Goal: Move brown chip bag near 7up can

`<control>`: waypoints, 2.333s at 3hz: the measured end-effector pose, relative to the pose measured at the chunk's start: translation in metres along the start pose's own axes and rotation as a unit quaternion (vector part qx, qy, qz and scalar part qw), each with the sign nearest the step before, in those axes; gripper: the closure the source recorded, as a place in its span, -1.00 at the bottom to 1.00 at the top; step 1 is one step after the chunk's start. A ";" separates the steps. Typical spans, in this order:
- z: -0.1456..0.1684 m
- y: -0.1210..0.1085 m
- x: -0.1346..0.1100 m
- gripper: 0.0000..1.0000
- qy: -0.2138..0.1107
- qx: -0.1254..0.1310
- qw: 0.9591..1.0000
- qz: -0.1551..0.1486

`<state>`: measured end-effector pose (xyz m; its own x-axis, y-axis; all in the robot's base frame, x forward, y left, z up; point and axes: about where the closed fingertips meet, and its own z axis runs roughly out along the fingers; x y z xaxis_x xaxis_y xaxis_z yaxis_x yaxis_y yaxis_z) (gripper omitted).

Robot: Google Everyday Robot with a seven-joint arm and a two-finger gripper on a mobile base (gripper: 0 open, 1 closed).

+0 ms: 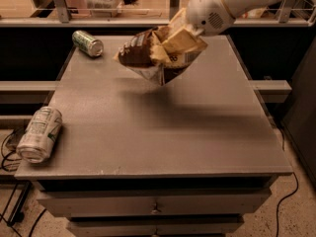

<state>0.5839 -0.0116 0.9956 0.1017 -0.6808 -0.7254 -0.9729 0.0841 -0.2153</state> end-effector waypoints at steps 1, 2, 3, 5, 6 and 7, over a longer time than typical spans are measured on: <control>0.002 0.005 0.002 1.00 0.002 -0.012 1.000 0.002; 0.013 0.012 -0.008 1.00 -0.011 -0.036 0.999 -0.010; 0.043 0.034 -0.030 1.00 -0.031 -0.068 0.997 -0.029; 0.104 0.083 -0.050 0.63 -0.071 -0.099 0.992 -0.029; 0.127 0.098 -0.048 0.16 -0.084 -0.098 0.992 -0.016; 0.136 0.104 -0.040 -0.30 -0.086 -0.087 0.992 -0.006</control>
Offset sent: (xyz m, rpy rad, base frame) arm -0.0100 0.0119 -0.0096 0.0080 0.0569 0.0905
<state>0.5065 0.1232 0.9130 0.1327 -0.5450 -0.8279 -0.9910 -0.0608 -0.1189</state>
